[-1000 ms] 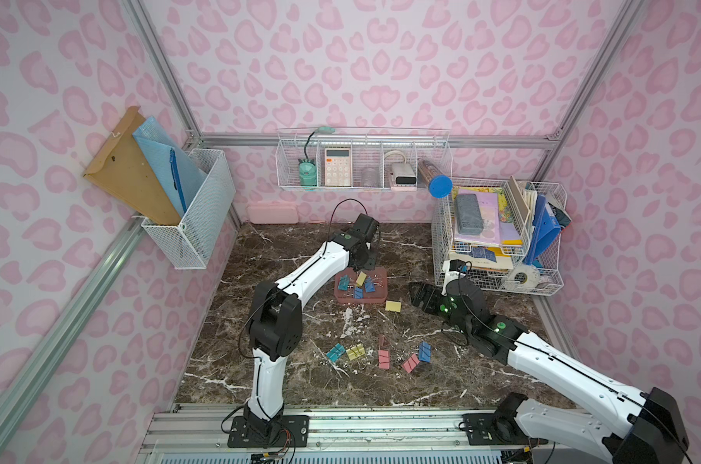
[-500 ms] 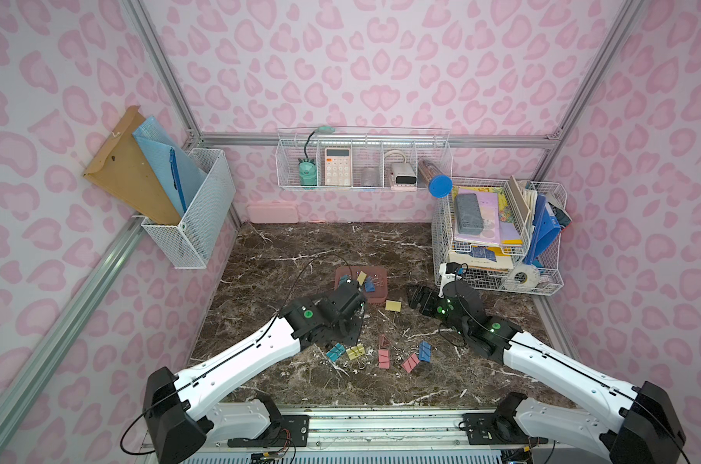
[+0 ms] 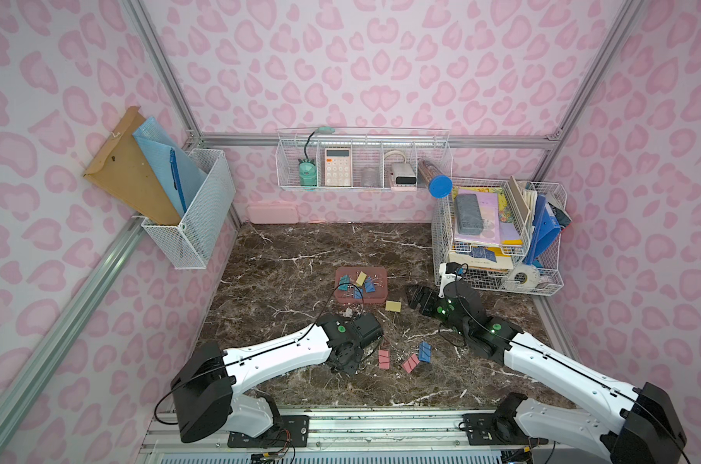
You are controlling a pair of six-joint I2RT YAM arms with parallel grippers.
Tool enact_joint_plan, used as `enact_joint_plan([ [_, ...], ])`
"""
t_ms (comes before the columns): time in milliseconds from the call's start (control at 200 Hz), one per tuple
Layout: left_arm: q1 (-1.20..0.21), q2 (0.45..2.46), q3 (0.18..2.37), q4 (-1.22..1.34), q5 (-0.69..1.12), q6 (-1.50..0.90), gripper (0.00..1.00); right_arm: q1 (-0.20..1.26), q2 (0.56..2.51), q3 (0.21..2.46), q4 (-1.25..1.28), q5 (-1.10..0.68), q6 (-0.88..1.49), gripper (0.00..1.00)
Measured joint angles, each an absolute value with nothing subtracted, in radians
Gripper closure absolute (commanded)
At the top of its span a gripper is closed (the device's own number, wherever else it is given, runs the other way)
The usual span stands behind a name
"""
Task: Put the binder clips in the storage box
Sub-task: Pick up the binder clip at the center of the board.
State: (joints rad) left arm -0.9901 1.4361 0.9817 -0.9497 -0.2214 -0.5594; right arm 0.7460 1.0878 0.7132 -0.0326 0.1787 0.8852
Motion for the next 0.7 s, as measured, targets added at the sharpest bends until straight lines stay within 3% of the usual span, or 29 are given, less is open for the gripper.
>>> enact_joint_plan([
  [75, -0.988, 1.469, 0.993, -0.955, -0.265, -0.554, 0.61, 0.746, 1.079, 0.713, -0.034, 0.181, 0.885, 0.06],
  [405, -0.954, 1.541, 0.978, -0.923, -0.329, -0.541, 0.62, 0.744, 1.078, 0.717, -0.035, 0.187, 0.884, 0.06],
  [696, -0.954, 1.562, 0.972, -0.884, -0.343, -0.521, 0.94, 0.743, 1.078, 0.718, -0.049, 0.188, 0.884, 0.06],
])
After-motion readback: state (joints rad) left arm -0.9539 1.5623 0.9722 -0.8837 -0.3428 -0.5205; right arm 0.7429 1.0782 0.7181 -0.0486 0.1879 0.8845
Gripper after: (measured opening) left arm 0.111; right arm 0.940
